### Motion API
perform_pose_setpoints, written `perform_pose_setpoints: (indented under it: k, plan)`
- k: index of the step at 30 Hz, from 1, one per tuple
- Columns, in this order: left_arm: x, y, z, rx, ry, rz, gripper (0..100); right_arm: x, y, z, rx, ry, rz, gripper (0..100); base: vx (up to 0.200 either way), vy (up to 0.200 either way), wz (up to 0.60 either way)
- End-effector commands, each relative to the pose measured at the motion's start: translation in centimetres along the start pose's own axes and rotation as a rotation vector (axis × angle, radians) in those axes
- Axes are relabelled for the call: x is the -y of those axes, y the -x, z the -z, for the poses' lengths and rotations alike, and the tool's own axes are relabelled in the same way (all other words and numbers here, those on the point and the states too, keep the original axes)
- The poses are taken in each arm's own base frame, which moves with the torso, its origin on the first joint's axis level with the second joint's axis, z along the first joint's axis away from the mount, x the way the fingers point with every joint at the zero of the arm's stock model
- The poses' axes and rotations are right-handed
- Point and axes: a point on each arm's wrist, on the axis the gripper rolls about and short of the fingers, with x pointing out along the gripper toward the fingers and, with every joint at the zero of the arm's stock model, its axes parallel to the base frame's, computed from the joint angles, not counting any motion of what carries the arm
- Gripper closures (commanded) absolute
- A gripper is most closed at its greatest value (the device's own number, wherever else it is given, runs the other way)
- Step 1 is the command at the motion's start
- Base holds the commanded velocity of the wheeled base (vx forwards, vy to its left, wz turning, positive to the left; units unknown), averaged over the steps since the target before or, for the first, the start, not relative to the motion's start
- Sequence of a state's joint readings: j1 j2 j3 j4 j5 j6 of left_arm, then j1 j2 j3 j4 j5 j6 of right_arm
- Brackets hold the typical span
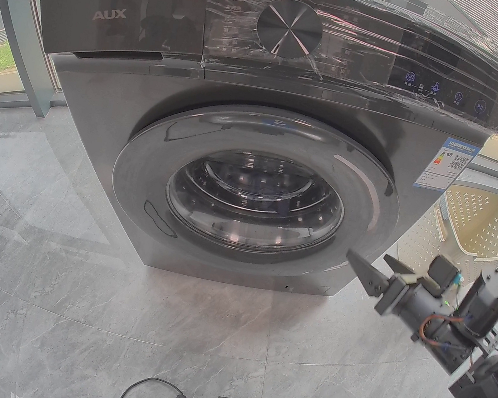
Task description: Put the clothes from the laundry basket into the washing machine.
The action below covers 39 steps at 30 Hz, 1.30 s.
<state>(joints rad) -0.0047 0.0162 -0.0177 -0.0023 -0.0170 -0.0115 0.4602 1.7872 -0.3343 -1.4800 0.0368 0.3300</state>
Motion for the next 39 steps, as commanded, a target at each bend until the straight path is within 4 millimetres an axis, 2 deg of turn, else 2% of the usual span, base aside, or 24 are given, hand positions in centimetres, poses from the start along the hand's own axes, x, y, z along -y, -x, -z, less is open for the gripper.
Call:
perform_pose_setpoints:
  k: [1,2,5,7,9,10,12,14,19,22,27,35,37,39]
  plan:
    - [0.0,0.0,0.5,0.001,0.001,0.000,0,-1.2,9.4,0.8,-0.110,0.075,-0.092,0,0.000,0.000,0.00]
    - [0.0,0.0,0.5,0.001,0.001,0.000,0,-1.4,9.9,0.2,-0.081,0.072,-0.097,0,0.000,0.000,0.00]
    - [0.0,0.0,0.5,0.001,0.001,0.000,0,-1.4,13.3,-1.9,0.013,0.097,-0.077,0,0.000,0.000,0.00]
    - [0.0,0.0,0.5,0.001,0.001,0.000,0,-1.2,15.3,-2.3,0.029,0.123,-0.048,0,0.000,0.000,0.00]
    - [0.0,0.0,0.5,0.001,0.002,0.000,0,-0.9,17.4,-1.9,-0.005,0.153,-0.003,0,0.000,0.000,0.00]
    - [0.0,0.0,0.5,0.001,0.002,0.000,0,-0.9,17.8,-1.9,-0.010,0.157,0.004,0,0.000,0.000,0.00]
    - [0.0,0.0,0.5,0.001,0.004,0.000,0,-0.6,20.9,-1.1,-0.005,0.185,0.080,0,0.000,0.000,0.00]
    - [0.0,0.0,0.5,0.001,0.004,0.000,0,-0.4,22.9,-0.2,0.003,0.189,0.137,0,0.000,0.000,0.00]
    - [0.0,0.0,0.5,0.001,0.005,0.000,0,-0.7,26.7,2.0,0.096,0.264,0.217,0,0.000,0.000,0.00]
    - [0.0,0.0,0.5,0.001,0.005,0.000,0,-0.8,27.5,2.7,0.137,0.294,0.236,0,0.000,0.000,0.00]
    - [0.0,0.0,0.5,0.001,0.008,0.000,0,-0.8,28.3,4.4,0.137,0.286,0.393,0,0.000,0.000,0.00]
    - [0.0,0.0,0.5,-0.001,0.021,-0.002,0,-0.4,28.6,4.5,0.122,0.247,0.609,0,0.000,0.000,0.00]
    - [0.0,0.0,0.5,-0.001,0.016,-0.002,0,-0.3,28.5,4.9,0.094,0.288,0.584,0,0.000,0.000,0.00]
    - [0.0,0.0,0.5,-0.001,0.012,-0.002,0,-0.4,28.3,5.1,0.056,0.365,0.464,0,0.000,0.000,0.00]
